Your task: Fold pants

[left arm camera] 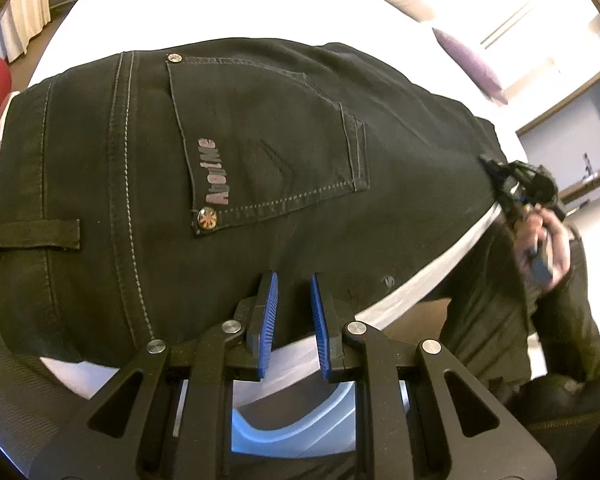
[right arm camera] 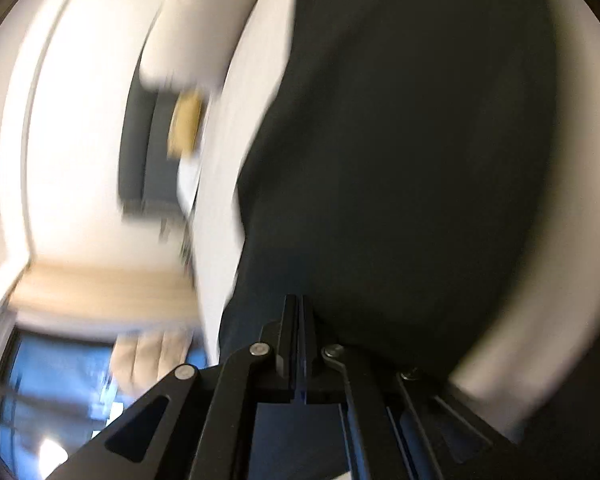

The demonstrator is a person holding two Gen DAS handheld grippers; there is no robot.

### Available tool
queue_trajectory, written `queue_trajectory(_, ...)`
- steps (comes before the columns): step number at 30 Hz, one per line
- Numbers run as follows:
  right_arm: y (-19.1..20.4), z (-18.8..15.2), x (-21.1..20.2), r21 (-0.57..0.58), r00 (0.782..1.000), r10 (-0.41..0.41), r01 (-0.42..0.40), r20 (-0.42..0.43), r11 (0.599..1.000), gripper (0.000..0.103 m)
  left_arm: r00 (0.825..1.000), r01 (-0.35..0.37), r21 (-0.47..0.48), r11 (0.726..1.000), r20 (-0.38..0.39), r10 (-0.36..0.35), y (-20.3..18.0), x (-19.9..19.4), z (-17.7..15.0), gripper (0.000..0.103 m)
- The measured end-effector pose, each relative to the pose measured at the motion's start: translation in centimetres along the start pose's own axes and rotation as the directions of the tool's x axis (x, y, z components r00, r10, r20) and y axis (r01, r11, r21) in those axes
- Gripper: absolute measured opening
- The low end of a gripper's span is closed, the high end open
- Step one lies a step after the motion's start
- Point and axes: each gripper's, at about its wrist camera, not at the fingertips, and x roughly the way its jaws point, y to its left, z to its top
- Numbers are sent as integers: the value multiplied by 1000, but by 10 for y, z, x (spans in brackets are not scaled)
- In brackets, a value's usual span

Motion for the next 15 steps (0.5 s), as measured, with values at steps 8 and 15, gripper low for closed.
queue_trajectory(8, 6, 62, -97, 61, 933, -97, 81, 347, 995, 65, 998, -52, -9, 999, 19, 52, -7, -33, 5, 17)
queue_trajectory(15, 68, -7, 15, -120, 985, 126, -140, -116, 983, 34, 985, 90, 65, 994, 144, -98, -57, -19, 76, 17)
